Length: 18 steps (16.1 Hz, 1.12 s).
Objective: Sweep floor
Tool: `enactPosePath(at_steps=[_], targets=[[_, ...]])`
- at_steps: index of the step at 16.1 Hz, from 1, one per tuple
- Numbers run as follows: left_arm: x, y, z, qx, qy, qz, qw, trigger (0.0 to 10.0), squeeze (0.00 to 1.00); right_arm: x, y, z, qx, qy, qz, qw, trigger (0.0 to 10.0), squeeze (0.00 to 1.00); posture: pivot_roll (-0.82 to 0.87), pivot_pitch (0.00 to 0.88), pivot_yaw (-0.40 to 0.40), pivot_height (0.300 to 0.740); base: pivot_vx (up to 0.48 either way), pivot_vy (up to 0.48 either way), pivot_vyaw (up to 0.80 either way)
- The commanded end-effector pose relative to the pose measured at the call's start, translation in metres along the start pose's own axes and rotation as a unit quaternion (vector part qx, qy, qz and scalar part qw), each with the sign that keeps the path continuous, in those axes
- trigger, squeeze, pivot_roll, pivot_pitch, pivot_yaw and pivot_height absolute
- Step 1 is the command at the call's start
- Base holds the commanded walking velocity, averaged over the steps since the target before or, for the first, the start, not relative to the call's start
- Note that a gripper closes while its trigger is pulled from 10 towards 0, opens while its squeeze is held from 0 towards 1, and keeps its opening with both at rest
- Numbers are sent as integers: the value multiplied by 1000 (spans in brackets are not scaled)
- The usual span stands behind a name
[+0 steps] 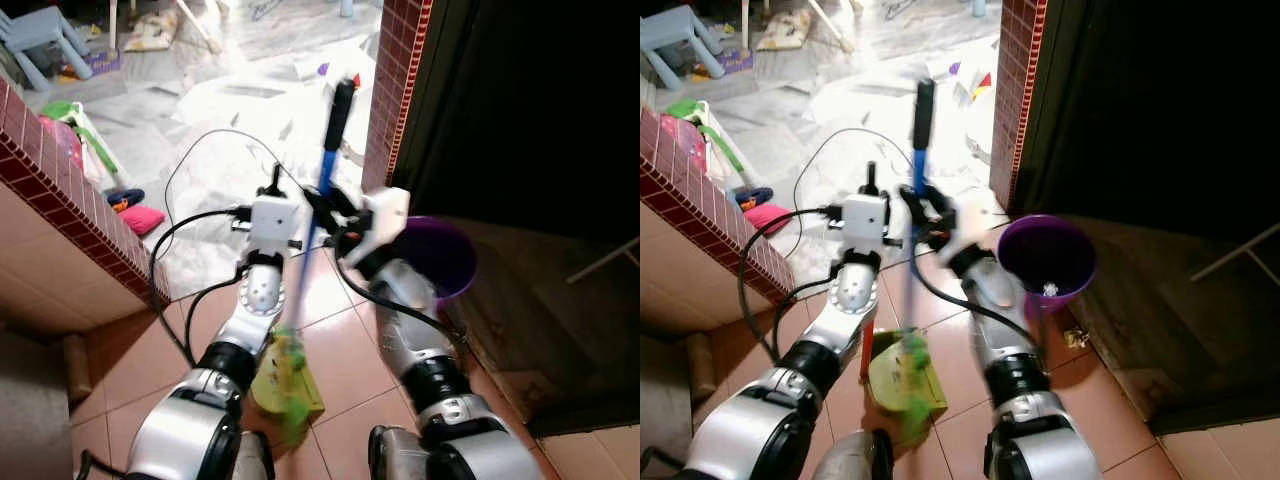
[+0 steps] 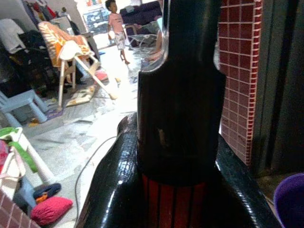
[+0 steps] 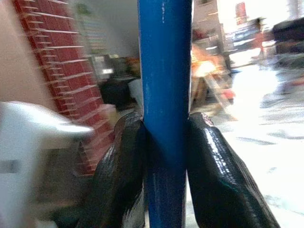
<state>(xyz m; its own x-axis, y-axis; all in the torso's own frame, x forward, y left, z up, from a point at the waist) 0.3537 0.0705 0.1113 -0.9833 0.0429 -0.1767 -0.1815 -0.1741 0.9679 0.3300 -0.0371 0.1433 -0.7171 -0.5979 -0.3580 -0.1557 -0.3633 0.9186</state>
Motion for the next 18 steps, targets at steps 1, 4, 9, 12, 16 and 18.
enactPosePath(at_steps=[1,4,9,12,16,18], targets=[[-3,3,0,4,0,-2,1000,10000,0,-17,8,19,-54,17,-40,998,10000,0,-137,201,71,740,0,0,0],[-4,3,0,8,0,0,1000,10000,0,-17,14,20,-111,28,-44,993,10000,0,-157,184,60,740,0,0,0],[-8,-5,10,79,34,41,995,10000,0,-6,40,1,-79,44,-41,995,10000,0,-230,129,35,740,0,0,0],[-11,-7,15,107,52,60,991,10000,0,2,70,-16,-23,41,-53,997,10000,0,-275,95,24,740,0,0,0],[-16,-5,17,121,53,65,989,10000,0,34,111,-37,128,30,-41,990,10000,0,-328,34,24,740,0,0,0],[-16,-6,18,117,52,67,990,10000,0,46,121,-39,157,21,-38,987,10000,0,-344,11,32,740,0,0,0]])
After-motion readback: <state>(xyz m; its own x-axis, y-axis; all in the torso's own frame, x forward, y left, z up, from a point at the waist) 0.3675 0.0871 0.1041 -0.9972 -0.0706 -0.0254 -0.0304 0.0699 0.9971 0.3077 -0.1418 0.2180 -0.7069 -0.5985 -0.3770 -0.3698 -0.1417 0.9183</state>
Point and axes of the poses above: a point about 5 cm out from each wrist's last joint towards the gripper, its own x axis pointing back from the gripper into the wrist, its own y axis along the axis of the wrist's last joint, z = x × y, the point moved 1 cm from there along -x, pointing out of the wrist towards the gripper, and after that the axes turned 1 degree about -x, right-handed, at the moved point
